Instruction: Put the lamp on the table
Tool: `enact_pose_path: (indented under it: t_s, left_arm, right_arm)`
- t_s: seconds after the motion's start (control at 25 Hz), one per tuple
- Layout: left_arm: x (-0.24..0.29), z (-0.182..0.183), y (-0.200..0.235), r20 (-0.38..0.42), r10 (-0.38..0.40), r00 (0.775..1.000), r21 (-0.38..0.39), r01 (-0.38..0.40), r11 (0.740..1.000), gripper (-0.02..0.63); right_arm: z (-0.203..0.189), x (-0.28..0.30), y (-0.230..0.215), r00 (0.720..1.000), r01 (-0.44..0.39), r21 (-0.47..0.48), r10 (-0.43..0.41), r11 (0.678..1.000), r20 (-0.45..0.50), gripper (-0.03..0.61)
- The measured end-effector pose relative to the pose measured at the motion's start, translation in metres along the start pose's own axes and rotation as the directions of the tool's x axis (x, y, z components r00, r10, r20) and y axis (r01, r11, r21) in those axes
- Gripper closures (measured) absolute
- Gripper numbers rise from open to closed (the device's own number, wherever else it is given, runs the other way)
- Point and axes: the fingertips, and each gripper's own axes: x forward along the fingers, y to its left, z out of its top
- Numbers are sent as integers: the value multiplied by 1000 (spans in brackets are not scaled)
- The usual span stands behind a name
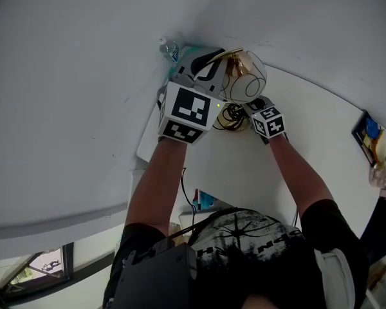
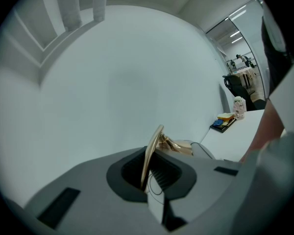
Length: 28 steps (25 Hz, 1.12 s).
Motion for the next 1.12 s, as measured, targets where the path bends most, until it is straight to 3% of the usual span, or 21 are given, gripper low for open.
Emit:
enact_pose_path:
  t_s: [0.28, 0.36, 0.64, 0.8, 0.92, 1.12]
  left_arm:
    - [-4, -3, -1, -31, 53, 998, 82, -50, 995, 593]
    - [-7, -3, -1, -41, 63, 997, 91, -59, 994, 557]
    - [-25, -9, -7, -77, 90, 993, 65, -85, 994, 462]
    - [-32, -8, -10, -71, 106, 992, 6, -106, 994, 425]
    - [-40, -7, -9, -74, 142, 987, -22, -144, 989, 420]
    - [-50, -3, -20, -91, 174, 980, 0, -175, 985, 417]
  right_arm:
    - [-3, -9, 7, 1000, -11, 9, 11, 1000, -8, 416]
    - [-5, -12, 8, 1000, -12, 3, 12, 1000, -15, 411]
    - [-7, -32, 13, 1000, -7, 16, 7, 1000, -16, 408]
    - [-4, -49, 17, 1000, -8, 3, 8, 1000, -8, 408]
    - [-1, -66, 20, 1000, -8, -6, 8, 1000, 3, 408]
    - [-4, -97, 23, 1000, -6, -27, 6, 1000, 0, 408]
